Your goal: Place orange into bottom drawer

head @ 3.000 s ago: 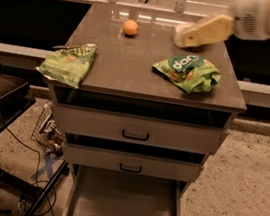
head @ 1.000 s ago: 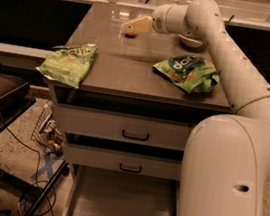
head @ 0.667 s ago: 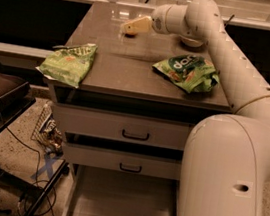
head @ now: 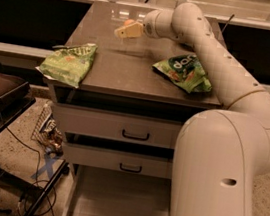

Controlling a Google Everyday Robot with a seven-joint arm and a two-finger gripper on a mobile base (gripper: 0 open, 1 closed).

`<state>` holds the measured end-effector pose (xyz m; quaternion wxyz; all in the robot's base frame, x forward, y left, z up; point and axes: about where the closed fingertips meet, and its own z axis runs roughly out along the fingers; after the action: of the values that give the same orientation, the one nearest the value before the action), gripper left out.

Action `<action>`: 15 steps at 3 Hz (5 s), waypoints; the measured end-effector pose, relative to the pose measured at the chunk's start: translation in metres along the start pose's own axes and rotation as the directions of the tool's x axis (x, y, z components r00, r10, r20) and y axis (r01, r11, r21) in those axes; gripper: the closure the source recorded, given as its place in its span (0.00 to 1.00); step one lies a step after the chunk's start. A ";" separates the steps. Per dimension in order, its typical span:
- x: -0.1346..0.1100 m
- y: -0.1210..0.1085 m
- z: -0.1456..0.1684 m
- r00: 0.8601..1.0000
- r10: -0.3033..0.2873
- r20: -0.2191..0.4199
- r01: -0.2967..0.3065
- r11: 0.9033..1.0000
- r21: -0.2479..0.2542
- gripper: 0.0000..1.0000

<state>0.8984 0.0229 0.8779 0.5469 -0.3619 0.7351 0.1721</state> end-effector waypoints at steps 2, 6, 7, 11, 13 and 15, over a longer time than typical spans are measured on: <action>0.021 -0.024 0.038 1.000 0.024 0.005 -0.025 0.999 0.037 0.00; 0.030 -0.018 0.076 0.993 0.117 0.028 -0.116 0.993 -0.033 0.87; 0.031 -0.016 0.078 0.993 0.116 0.025 -0.115 0.993 -0.036 1.00; -0.075 -0.040 -0.052 0.998 -0.052 0.023 0.051 0.996 0.067 1.00; -0.146 -0.056 -0.317 0.987 -0.107 0.118 0.060 0.935 0.348 1.00; -0.068 0.046 -0.367 0.993 -0.121 0.007 0.117 0.975 0.189 1.00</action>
Offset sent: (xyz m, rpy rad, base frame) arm 0.0851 -0.0108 -0.0362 0.0666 0.0098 -0.0744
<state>0.6254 -0.1611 1.0606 0.5947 -0.3503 0.7200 0.0720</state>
